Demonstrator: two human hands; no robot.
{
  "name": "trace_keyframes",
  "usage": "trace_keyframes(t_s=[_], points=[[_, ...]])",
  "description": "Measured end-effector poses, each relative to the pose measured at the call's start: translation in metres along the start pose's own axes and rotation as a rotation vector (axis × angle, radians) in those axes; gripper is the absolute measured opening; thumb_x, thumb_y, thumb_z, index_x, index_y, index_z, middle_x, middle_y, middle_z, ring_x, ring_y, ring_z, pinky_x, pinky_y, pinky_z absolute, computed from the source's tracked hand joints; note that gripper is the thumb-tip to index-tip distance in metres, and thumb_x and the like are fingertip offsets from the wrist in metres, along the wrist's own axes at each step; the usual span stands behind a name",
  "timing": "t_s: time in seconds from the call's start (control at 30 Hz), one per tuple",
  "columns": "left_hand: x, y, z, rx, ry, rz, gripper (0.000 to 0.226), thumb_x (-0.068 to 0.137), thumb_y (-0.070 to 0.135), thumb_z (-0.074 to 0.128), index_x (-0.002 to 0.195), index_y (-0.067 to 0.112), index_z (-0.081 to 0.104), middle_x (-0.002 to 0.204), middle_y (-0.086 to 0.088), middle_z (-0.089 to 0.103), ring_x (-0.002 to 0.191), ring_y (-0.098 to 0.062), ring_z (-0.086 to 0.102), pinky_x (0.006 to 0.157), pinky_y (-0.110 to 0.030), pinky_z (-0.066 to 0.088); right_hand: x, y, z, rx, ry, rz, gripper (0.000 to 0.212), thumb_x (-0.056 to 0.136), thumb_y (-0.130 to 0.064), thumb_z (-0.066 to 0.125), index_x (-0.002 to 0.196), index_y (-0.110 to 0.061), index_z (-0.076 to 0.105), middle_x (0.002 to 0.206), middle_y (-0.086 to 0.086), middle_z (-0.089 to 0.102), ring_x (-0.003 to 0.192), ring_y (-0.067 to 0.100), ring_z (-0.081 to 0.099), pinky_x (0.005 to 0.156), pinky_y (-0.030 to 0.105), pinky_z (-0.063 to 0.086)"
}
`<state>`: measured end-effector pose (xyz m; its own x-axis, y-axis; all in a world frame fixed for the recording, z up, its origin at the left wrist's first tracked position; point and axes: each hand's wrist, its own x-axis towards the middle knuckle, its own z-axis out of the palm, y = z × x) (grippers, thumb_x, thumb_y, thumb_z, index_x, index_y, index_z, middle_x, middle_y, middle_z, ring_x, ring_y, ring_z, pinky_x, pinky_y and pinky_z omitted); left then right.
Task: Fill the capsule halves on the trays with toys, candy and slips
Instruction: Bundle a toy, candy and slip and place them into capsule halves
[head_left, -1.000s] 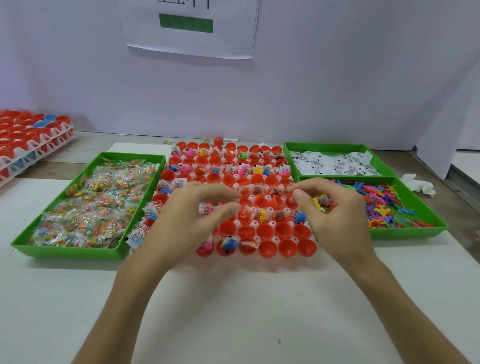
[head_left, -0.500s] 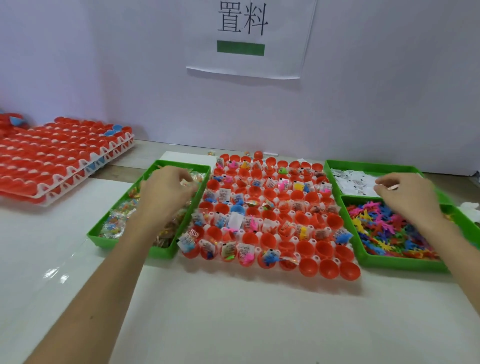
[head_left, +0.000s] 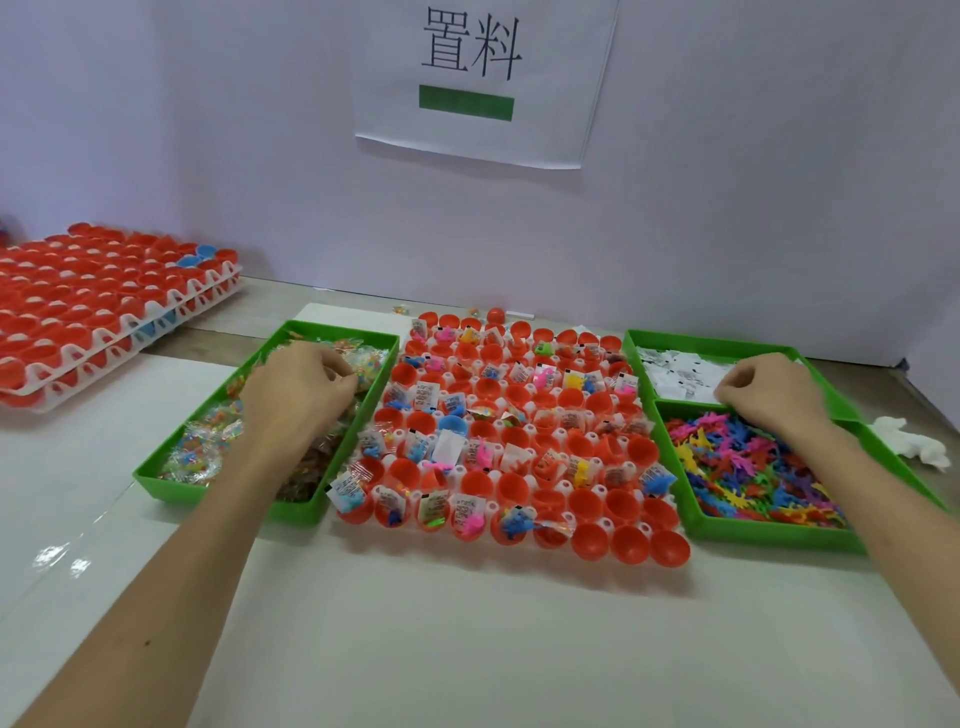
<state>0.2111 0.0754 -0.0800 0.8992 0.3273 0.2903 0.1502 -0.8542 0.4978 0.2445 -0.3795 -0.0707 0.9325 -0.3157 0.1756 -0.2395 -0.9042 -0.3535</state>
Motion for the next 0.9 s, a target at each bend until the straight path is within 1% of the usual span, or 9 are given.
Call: trace_keyframes(t_s=[0.1, 0.3, 0.4, 0.5, 0.57, 0.67, 0.77, 0.83, 0.9], points=[[0.001, -0.005, -0.002, -0.043, 0.026, -0.014, 0.010, 0.090, 0.031, 0.071, 0.087, 0.024, 0.077, 0.081, 0.006, 0.070, 0.063, -0.004, 0.051, 0.054, -0.023, 0.037, -0.002, 0.001, 0.000, 0.108, 0.137, -0.016, 0.008, 0.089, -0.012, 0.068, 0.087, -0.011, 0.076, 0.090, 0.008, 0.072, 0.080, 0.020, 0.058, 0.076, 0.031, 0.044], [0.002, -0.008, -0.003, -0.087, 0.061, 0.021, 0.020, 0.095, 0.031, 0.067, 0.092, 0.015, 0.078, 0.079, 0.005, 0.068, 0.061, -0.001, 0.049, 0.067, -0.030, 0.044, -0.008, -0.003, -0.007, 0.256, 0.259, -0.088, 0.008, 0.091, -0.014, 0.069, 0.089, -0.009, 0.074, 0.091, 0.010, 0.073, 0.081, 0.020, 0.061, 0.076, 0.031, 0.043], [0.000, -0.006, -0.004, -0.162, 0.051, 0.005, 0.022, 0.095, 0.027, 0.067, 0.077, 0.016, 0.074, 0.064, 0.013, 0.059, 0.060, -0.004, 0.053, 0.055, -0.022, 0.037, -0.019, -0.011, -0.015, 0.333, 0.282, -0.093, 0.006, 0.092, -0.015, 0.068, 0.088, -0.011, 0.072, 0.091, 0.009, 0.073, 0.077, 0.017, 0.062, 0.074, 0.028, 0.042], [-0.002, -0.006, -0.005, -0.193, 0.083, -0.005, 0.029, 0.092, 0.021, 0.067, 0.064, 0.019, 0.066, 0.061, 0.009, 0.060, 0.060, -0.007, 0.055, 0.053, -0.020, 0.033, -0.045, -0.022, -0.024, 0.609, 0.238, -0.081, 0.007, 0.092, -0.014, 0.069, 0.085, -0.015, 0.069, 0.080, 0.004, 0.073, 0.067, 0.013, 0.071, 0.069, 0.031, 0.056], [-0.003, -0.006, -0.006, -0.205, 0.112, -0.014, 0.028, 0.090, 0.019, 0.067, 0.063, 0.014, 0.066, 0.062, 0.003, 0.063, 0.061, -0.009, 0.056, 0.053, -0.022, 0.035, -0.073, -0.032, -0.026, 0.815, 0.186, -0.142, 0.007, 0.091, -0.013, 0.071, 0.085, -0.016, 0.068, 0.076, 0.002, 0.074, 0.070, 0.015, 0.075, 0.070, 0.030, 0.062], [-0.005, 0.000, -0.008, -0.223, 0.183, -0.032, 0.023, 0.085, 0.015, 0.064, 0.062, 0.013, 0.064, 0.063, 0.000, 0.061, 0.060, -0.012, 0.051, 0.057, -0.029, 0.034, -0.111, -0.041, -0.020, 0.946, 0.141, -0.218, 0.007, 0.091, -0.006, 0.069, 0.088, -0.013, 0.068, 0.085, 0.001, 0.077, 0.079, 0.017, 0.076, 0.072, 0.024, 0.061], [-0.007, 0.004, -0.011, -0.231, 0.199, -0.041, 0.021, 0.083, 0.016, 0.065, 0.062, 0.012, 0.062, 0.060, -0.003, 0.056, 0.058, -0.018, 0.047, 0.061, -0.032, 0.036, -0.137, -0.042, -0.005, 1.021, 0.095, -0.204, 0.006, 0.090, -0.003, 0.068, 0.090, -0.009, 0.070, 0.087, 0.004, 0.078, 0.086, 0.020, 0.075, 0.078, 0.027, 0.059], [-0.010, 0.005, -0.012, -0.272, 0.178, -0.049, 0.020, 0.083, 0.015, 0.066, 0.063, 0.011, 0.063, 0.061, -0.004, 0.059, 0.058, -0.015, 0.049, 0.056, -0.028, 0.037, -0.146, -0.043, 0.000, 1.083, 0.078, -0.191, 0.006, 0.092, -0.007, 0.067, 0.091, -0.009, 0.072, 0.088, 0.004, 0.077, 0.087, 0.021, 0.075, 0.079, 0.027, 0.059], [-0.015, 0.006, -0.012, -0.320, 0.167, -0.067, 0.019, 0.084, 0.014, 0.067, 0.065, 0.012, 0.064, 0.064, -0.004, 0.063, 0.060, -0.013, 0.053, 0.057, -0.022, 0.039, -0.149, -0.044, 0.000, 1.103, 0.085, -0.201, 0.005, 0.091, -0.011, 0.068, 0.091, -0.011, 0.073, 0.087, 0.002, 0.077, 0.085, 0.018, 0.074, 0.077, 0.023, 0.058]])
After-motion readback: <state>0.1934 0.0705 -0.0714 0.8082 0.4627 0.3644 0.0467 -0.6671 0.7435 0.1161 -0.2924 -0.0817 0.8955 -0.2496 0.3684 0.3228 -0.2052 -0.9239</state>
